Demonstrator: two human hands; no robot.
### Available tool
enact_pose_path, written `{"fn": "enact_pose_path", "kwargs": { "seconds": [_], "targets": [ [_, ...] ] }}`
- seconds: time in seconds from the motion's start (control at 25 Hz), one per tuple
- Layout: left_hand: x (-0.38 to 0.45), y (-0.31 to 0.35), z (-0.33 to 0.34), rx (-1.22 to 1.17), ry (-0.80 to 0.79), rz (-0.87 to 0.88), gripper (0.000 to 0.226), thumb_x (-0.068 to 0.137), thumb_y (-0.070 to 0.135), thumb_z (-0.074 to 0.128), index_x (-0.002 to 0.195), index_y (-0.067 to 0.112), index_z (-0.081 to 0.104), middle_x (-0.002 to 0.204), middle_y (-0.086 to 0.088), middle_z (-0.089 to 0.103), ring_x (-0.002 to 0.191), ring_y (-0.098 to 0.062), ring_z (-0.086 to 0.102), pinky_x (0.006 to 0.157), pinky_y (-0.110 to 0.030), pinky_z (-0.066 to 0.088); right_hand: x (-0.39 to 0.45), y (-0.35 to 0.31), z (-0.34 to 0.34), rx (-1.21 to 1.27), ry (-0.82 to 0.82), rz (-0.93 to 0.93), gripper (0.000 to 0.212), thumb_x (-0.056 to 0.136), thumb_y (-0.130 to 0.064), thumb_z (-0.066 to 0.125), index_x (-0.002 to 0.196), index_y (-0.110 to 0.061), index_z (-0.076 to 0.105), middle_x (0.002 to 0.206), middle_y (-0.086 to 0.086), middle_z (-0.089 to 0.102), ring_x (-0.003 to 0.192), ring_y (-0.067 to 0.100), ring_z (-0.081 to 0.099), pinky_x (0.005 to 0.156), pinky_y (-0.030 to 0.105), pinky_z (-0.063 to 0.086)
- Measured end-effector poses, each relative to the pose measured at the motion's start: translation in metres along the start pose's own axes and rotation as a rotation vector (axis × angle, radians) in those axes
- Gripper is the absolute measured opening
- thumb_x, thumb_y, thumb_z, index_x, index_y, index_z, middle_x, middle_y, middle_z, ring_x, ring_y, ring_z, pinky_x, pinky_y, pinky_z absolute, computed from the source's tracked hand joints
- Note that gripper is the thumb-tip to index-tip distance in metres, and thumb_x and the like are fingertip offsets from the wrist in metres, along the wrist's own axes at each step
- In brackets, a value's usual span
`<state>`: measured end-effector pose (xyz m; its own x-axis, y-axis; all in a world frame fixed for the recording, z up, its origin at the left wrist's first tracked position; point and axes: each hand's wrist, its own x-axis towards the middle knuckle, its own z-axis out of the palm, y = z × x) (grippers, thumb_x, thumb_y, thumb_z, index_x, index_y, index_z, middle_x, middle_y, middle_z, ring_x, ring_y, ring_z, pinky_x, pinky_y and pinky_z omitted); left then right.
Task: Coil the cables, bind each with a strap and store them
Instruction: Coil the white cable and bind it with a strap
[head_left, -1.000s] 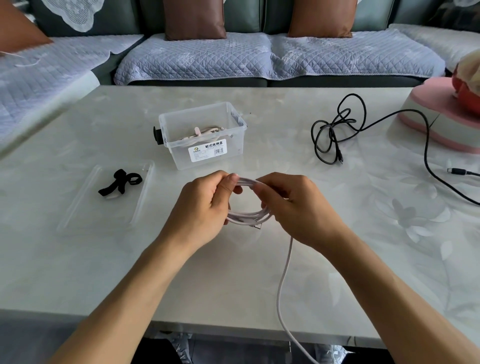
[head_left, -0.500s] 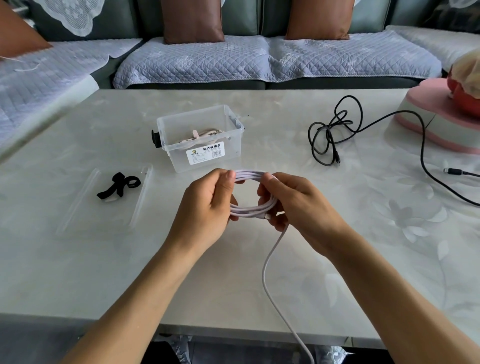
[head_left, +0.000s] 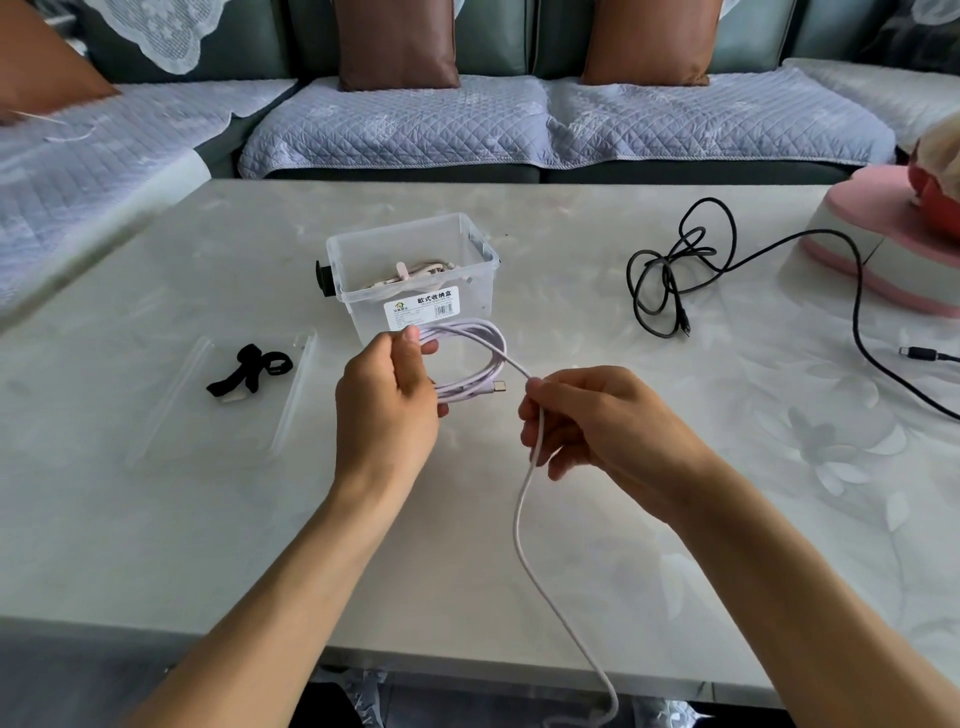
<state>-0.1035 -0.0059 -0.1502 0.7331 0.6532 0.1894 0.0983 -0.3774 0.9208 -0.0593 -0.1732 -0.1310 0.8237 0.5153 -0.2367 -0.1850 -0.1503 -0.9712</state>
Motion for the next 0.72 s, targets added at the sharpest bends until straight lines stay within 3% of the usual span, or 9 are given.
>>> {"fn": "enact_pose_path", "kwargs": {
  "seconds": [0.16,0.24,0.4,0.48,0.6,0.72],
  "targets": [
    [-0.01,0.007,0.0,0.031,-0.071,0.149,0.033,0.105,0.024,0.038,0.101,0.007,0.066,0.065,0.015,0.053,0.057,-0.01,0.061,0.047,-0.006,0.039,0.006,-0.001,0.003,0.243,0.343,-0.086,0.029,0.098,-0.019,0.056,0.076,-0.003,0.067,0.058,0.005,0.061,0.048,0.015,0.058,0.043,0.024,0.046],
    [-0.014,0.009,0.002,0.054,-0.073,0.193,0.033,0.104,0.023,0.038,0.099,0.007,0.066,0.067,0.017,0.052,0.059,-0.012,0.063,0.048,-0.005,0.038,0.007,-0.001,0.004,0.218,0.413,-0.083,0.029,0.097,-0.021,0.058,0.076,-0.003,0.069,0.056,0.004,0.06,0.045,0.015,0.058,0.04,0.024,0.043],
    [-0.013,0.006,0.009,0.063,0.043,0.156,0.033,0.105,0.024,0.038,0.099,0.008,0.065,0.076,0.0,0.063,0.063,-0.021,0.067,0.052,-0.01,0.04,0.001,0.004,0.015,0.141,0.367,-0.057,0.031,0.096,-0.022,0.061,0.077,0.001,0.07,0.058,0.007,0.066,0.048,0.019,0.064,0.043,0.025,0.049],
    [-0.013,0.003,0.013,0.072,0.088,0.154,0.033,0.105,0.025,0.038,0.097,0.009,0.065,0.082,-0.007,0.069,0.067,-0.025,0.068,0.062,-0.024,0.047,-0.001,0.005,0.022,0.166,0.324,-0.068,0.032,0.096,-0.022,0.06,0.078,0.003,0.07,0.065,0.012,0.07,0.05,0.02,0.066,0.047,0.026,0.054],
    [-0.015,0.001,0.018,0.078,0.114,0.16,0.033,0.104,0.026,0.037,0.097,0.009,0.065,0.085,-0.008,0.071,0.073,-0.03,0.068,0.07,-0.041,0.052,0.0,0.008,0.028,0.179,0.27,-0.091,0.037,0.099,-0.023,0.055,0.08,0.004,0.071,0.077,0.017,0.073,0.056,0.021,0.07,0.054,0.026,0.057],
    [-0.017,0.004,0.019,0.101,0.136,0.186,0.032,0.104,0.024,0.038,0.097,0.007,0.065,0.086,-0.009,0.071,0.076,-0.032,0.067,0.069,-0.042,0.051,0.0,0.009,0.033,0.185,0.217,-0.106,0.037,0.103,-0.021,0.047,0.086,0.004,0.069,0.082,0.014,0.074,0.063,0.025,0.072,0.058,0.03,0.06]
  ]
}}
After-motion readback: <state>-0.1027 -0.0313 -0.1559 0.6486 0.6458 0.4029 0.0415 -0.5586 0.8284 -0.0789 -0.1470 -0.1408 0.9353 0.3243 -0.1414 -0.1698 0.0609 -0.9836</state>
